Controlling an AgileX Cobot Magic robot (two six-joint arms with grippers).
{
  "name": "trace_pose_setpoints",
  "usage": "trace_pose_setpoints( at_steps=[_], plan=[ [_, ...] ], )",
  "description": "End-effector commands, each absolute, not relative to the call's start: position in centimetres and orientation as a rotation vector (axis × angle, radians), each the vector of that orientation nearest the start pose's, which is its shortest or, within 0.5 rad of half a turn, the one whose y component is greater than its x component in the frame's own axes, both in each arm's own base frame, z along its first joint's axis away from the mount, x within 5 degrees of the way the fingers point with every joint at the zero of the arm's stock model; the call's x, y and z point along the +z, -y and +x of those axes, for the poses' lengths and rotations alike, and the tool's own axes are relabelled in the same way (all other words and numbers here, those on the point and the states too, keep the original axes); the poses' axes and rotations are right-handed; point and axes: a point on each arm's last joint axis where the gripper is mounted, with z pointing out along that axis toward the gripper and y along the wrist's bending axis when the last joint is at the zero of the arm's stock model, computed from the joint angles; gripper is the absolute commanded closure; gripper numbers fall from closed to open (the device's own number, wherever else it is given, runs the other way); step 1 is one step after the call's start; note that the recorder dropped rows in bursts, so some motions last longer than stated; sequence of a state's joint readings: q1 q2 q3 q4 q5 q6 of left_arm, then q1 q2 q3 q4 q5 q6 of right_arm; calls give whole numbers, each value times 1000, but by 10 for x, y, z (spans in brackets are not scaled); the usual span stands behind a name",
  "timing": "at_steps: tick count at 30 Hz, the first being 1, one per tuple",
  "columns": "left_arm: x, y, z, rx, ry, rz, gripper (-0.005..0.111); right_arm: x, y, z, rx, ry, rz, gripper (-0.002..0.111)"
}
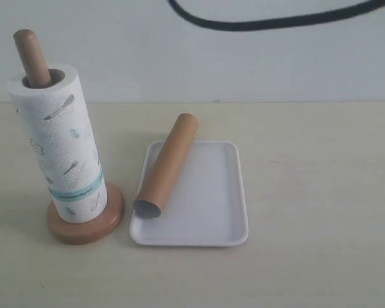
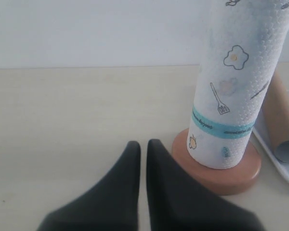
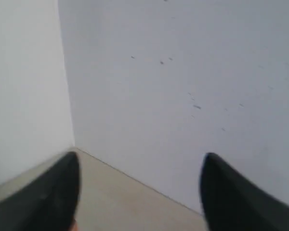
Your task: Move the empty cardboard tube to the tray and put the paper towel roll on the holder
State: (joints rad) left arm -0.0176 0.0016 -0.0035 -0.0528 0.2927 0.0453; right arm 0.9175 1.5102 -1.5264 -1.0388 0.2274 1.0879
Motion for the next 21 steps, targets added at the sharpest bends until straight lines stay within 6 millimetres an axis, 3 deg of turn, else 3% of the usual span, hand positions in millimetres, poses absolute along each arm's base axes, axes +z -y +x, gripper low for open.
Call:
trace_pose_setpoints(
  at_steps=[1, 2, 4, 7, 11, 21],
  plan=[
    [187, 3, 55, -29, -1775, 31, 103, 455, -215, 213, 430, -1776, -305, 108],
    [187, 3, 55, -29, -1775, 31, 103, 455, -191, 205, 316, -1881, -230, 106],
    [187, 3, 55, -29, -1775, 31, 103, 457, -161, 194, 135, -1970, -161, 106],
    [187, 3, 55, -29, -1775, 31, 103, 463, -138, 181, -11, -2000, -247, 106],
    [187, 3, 55, -29, -1775, 31, 103, 473, -122, 161, -7, -1980, -434, 109],
    [187, 3, 55, -29, -1775, 31, 103, 489, -58, 115, 65, -1971, -257, 109]
  ],
)
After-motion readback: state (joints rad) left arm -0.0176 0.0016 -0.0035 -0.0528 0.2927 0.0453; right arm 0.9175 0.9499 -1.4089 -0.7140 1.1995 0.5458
